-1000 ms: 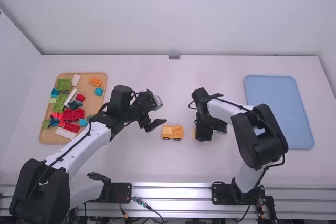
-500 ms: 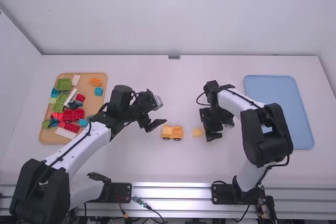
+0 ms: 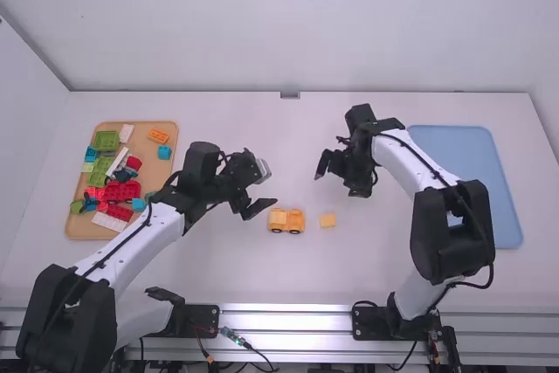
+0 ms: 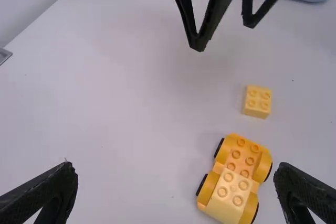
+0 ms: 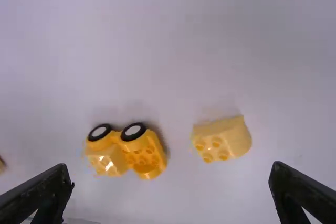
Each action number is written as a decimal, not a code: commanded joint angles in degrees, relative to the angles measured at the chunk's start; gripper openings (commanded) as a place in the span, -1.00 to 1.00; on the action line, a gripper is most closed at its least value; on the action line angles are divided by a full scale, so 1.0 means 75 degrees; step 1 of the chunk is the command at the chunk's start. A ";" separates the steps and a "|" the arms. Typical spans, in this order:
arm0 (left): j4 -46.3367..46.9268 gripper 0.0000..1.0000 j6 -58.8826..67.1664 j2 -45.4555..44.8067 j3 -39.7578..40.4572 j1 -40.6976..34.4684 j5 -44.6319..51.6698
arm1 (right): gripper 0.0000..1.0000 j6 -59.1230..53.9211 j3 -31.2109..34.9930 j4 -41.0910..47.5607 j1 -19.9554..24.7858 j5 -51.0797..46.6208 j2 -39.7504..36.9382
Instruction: Assemble lego blocks to make yellow taxi
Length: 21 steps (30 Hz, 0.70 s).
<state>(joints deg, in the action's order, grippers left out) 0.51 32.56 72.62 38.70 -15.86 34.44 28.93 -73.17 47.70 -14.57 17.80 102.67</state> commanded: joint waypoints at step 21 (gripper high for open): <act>0.0003 0.98 0.0029 -0.0158 -0.0070 0.0015 -0.0291 | 0.98 -0.7539 0.0323 -0.1314 -0.0192 -0.1000 -0.0131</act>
<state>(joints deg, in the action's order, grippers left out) 0.51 32.56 72.62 38.70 -15.86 32.40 -7.70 -71.66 36.73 -14.63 2.48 102.67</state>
